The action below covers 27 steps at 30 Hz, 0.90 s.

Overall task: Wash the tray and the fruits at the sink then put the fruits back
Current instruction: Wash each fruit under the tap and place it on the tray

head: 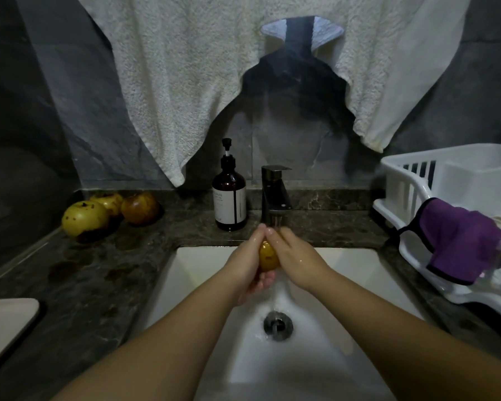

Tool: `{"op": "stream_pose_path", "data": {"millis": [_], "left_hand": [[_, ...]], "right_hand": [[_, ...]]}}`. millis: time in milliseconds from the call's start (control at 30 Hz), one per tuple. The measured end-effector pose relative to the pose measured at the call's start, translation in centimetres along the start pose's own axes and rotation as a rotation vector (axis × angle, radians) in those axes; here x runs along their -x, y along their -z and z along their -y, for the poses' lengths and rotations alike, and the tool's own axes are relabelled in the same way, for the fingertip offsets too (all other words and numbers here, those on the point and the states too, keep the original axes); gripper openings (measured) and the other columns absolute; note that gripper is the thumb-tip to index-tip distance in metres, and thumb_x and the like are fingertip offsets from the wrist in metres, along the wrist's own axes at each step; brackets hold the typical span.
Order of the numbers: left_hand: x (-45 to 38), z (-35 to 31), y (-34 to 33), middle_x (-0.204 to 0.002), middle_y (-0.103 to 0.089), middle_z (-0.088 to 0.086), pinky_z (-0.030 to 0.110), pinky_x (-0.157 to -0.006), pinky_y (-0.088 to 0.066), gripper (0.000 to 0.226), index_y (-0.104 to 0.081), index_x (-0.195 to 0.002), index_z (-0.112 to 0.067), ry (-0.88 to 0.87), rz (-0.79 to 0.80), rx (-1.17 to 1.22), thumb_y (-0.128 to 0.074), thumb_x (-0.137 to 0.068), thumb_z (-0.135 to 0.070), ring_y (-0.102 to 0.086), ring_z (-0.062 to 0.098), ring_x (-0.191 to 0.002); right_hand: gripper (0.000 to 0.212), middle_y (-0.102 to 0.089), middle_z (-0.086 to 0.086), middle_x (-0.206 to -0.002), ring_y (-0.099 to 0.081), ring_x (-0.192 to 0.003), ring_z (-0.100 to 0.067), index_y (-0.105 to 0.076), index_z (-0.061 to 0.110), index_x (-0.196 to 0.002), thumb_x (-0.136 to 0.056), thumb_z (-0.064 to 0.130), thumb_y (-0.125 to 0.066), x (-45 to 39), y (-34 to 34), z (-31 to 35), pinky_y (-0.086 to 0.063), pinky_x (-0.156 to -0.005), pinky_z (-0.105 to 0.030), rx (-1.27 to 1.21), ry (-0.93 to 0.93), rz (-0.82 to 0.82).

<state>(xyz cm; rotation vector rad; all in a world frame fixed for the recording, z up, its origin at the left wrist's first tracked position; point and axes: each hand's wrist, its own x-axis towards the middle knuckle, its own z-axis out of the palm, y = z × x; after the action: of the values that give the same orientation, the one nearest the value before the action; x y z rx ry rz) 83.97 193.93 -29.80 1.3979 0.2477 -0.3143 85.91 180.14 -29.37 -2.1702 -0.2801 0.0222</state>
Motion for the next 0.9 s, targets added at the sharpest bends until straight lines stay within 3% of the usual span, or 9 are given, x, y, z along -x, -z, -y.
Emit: {"op": "stream_pose_path", "data": {"millis": [100,167,233,333,400,533,667,733,900], "left_hand": [[0.0,0.1,0.0,-0.112,-0.066,0.000,0.033,-0.062,-0.058,0.071,-0.050,-0.130,-0.035,-0.208,-0.145,-0.238,-0.072,-0.076,-0.075,-0.068,0.018,-0.089],[-0.1,0.4,0.2,-0.110,-0.061,-0.012,0.035,-0.077,-0.062,0.086,-0.042,-0.128,-0.042,-0.286,-0.175,-0.393,-0.077,-0.056,-0.074,-0.066,0.013,-0.097],[-0.6,0.7,0.4,-0.113,-0.057,-0.018,0.034,-0.091,-0.058,0.105,-0.037,-0.138,-0.039,-0.344,-0.162,-0.496,-0.081,-0.048,-0.071,-0.063,0.008,-0.104],[-0.7,0.4,0.4,-0.119,-0.058,-0.017,0.027,-0.083,-0.056,0.117,-0.039,-0.144,-0.035,-0.348,-0.077,-0.477,-0.088,-0.043,-0.068,-0.062,0.007,-0.107],[-0.4,0.1,0.5,-0.119,-0.060,-0.016,0.023,-0.073,-0.053,0.109,-0.046,-0.140,-0.035,-0.365,-0.046,-0.475,-0.090,-0.046,-0.065,-0.064,0.009,-0.105],[0.1,-0.4,0.9,-0.119,-0.066,-0.009,0.029,-0.078,-0.053,0.080,-0.055,-0.135,-0.033,-0.376,-0.087,-0.415,-0.095,-0.066,-0.044,-0.067,0.016,-0.106],[0.6,-1.3,1.0,-0.119,-0.064,-0.009,0.023,-0.069,-0.053,0.070,-0.053,-0.127,-0.040,-0.355,-0.066,-0.445,-0.093,-0.069,-0.043,-0.068,0.016,-0.104],[0.9,-1.6,1.1,-0.120,-0.064,-0.010,0.017,-0.058,-0.051,0.071,-0.050,-0.124,-0.043,-0.347,-0.051,-0.475,-0.094,-0.068,-0.043,-0.069,0.016,-0.102],[1.2,-1.7,1.5,-0.125,-0.060,-0.009,0.016,-0.058,-0.052,0.092,-0.046,-0.136,-0.040,-0.323,-0.025,-0.526,-0.097,-0.059,-0.048,-0.068,0.019,-0.107]], "right_hand": [[0.047,-0.067,-0.006,-0.109,-0.066,-0.098,-0.025,-0.051,0.045,-0.119,-0.095,0.079,-0.030,0.2,0.7,0.6,-0.055,-0.075,-0.038,-0.288,-0.210,0.125],[0.048,-0.072,-0.008,-0.107,-0.073,-0.089,-0.025,-0.053,0.040,-0.121,-0.092,0.077,-0.044,0.4,1.1,0.2,-0.059,-0.067,-0.035,-0.359,-0.284,0.182],[0.042,-0.072,-0.009,-0.109,-0.077,-0.082,-0.023,-0.054,0.034,-0.123,-0.093,0.063,-0.059,0.5,1.1,-0.3,-0.062,-0.069,-0.036,-0.435,-0.287,0.174],[0.033,-0.067,-0.015,-0.119,-0.075,-0.096,-0.035,-0.053,0.025,-0.125,-0.099,0.044,-0.062,0.5,1.5,-0.5,-0.062,-0.086,-0.050,-0.638,-0.327,0.123],[0.031,-0.067,-0.018,-0.119,-0.074,-0.097,-0.038,-0.051,0.024,-0.125,-0.101,0.043,-0.057,0.5,2.0,-0.1,-0.063,-0.081,-0.049,-0.728,-0.354,0.132],[0.037,-0.070,-0.007,-0.107,-0.072,-0.092,-0.030,-0.053,0.031,-0.124,-0.103,0.059,-0.041,0.7,2.9,1.0,-0.062,-0.077,-0.045,-0.303,-0.279,0.061],[0.035,-0.060,0.001,-0.128,-0.059,-0.109,-0.018,-0.051,0.036,-0.139,-0.106,0.045,-0.041,-0.2,4.8,2.4,-0.054,-0.096,-0.048,-0.084,-0.066,-0.139],[0.038,-0.053,-0.001,-0.139,-0.057,-0.117,-0.019,-0.050,0.036,-0.142,-0.105,0.044,-0.043,-0.8,6.3,3.4,-0.051,-0.100,-0.044,0.024,0.022,-0.184],[0.045,-0.029,0.007,-0.160,-0.048,-0.129,-0.016,-0.046,0.038,-0.146,-0.102,0.048,-0.046,-1.5,8.4,6.2,-0.040,-0.100,-0.033,0.262,0.289,-0.165]]}}
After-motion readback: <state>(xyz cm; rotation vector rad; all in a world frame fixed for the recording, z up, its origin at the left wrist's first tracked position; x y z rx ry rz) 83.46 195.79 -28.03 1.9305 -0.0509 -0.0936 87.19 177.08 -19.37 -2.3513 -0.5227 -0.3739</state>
